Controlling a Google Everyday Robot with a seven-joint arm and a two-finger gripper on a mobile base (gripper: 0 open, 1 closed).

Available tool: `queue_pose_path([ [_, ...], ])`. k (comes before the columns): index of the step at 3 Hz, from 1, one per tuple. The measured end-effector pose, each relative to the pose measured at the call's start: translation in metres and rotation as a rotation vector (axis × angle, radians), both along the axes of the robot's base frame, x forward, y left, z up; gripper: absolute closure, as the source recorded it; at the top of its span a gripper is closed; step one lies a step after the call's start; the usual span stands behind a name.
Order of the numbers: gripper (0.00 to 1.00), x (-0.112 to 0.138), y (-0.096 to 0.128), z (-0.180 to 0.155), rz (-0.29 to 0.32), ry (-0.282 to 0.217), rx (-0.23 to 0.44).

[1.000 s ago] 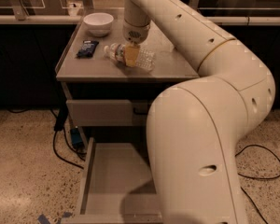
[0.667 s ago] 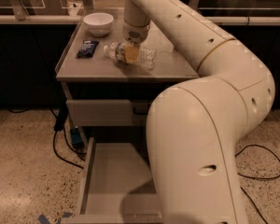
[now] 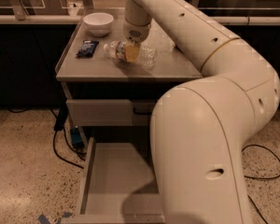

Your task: Place water bottle into middle drawer

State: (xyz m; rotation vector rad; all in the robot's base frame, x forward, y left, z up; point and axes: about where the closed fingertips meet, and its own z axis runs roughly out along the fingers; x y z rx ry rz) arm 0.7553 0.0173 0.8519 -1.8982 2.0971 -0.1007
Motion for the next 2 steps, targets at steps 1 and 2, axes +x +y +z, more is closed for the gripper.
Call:
queue_pose_path([
  [1, 1.0, -0.027, -0.004, 0.034, 0.035, -0.03, 0.058],
  [2, 1.0, -0.052, -0.017, 0.055, 0.054, -0.047, 0.107],
])
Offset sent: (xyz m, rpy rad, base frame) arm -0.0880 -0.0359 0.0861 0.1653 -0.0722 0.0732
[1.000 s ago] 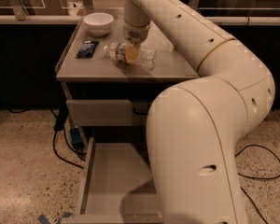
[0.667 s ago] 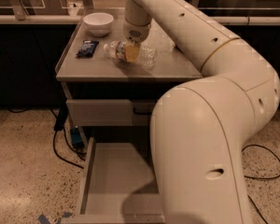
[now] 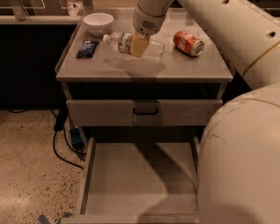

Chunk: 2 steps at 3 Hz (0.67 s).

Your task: Place water bottle into middle drawer

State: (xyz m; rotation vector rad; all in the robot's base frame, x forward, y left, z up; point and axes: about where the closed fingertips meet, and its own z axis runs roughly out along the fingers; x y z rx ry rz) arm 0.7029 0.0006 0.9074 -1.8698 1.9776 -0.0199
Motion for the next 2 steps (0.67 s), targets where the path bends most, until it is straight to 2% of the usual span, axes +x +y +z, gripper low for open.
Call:
queue_pose_path([
  [1, 1.0, -0.032, -0.016, 0.015, 0.029, -0.001, 0.048],
  [2, 1.0, -0.077, -0.042, 0.026, -0.024, 0.004, 0.103],
])
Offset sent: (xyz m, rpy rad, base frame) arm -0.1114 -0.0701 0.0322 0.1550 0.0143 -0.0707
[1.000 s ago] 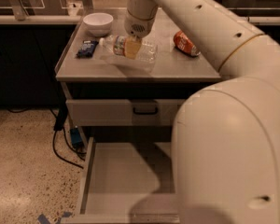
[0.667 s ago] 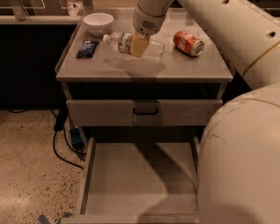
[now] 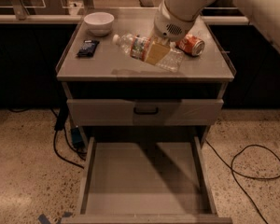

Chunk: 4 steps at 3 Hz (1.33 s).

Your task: Place water bottle into middle drawer

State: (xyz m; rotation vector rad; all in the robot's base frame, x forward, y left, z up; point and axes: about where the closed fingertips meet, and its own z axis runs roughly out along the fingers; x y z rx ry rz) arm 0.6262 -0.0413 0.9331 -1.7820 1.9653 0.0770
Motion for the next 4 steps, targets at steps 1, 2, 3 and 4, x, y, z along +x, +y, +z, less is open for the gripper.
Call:
queue_pose_path([
  [1, 1.0, -0.036, -0.01, -0.002, -0.047, 0.025, 0.003],
  [2, 1.0, -0.036, -0.01, -0.002, -0.044, 0.025, 0.002],
  [3, 1.0, -0.032, -0.005, -0.005, 0.004, 0.034, -0.011],
  [4, 1.0, -0.047, -0.007, -0.007, -0.012, 0.01, 0.012],
])
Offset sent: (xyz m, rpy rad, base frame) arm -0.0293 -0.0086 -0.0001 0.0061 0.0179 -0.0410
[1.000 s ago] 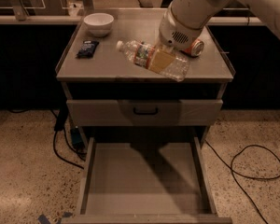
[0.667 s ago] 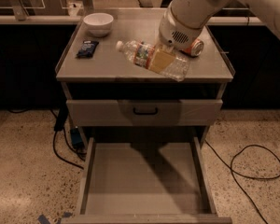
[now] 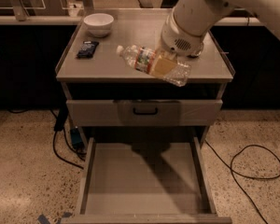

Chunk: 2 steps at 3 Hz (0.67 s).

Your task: Place water bottle into middle drawer

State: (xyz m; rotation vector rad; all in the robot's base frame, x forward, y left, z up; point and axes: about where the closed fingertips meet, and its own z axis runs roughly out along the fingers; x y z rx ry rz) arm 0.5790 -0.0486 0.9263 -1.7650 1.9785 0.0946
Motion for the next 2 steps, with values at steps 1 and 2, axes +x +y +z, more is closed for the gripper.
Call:
queue_pose_path([
  [1, 1.0, -0.029, -0.01, -0.048, -0.028, 0.05, 0.002],
  [2, 1.0, -0.05, -0.021, -0.083, -0.041, 0.087, -0.019],
])
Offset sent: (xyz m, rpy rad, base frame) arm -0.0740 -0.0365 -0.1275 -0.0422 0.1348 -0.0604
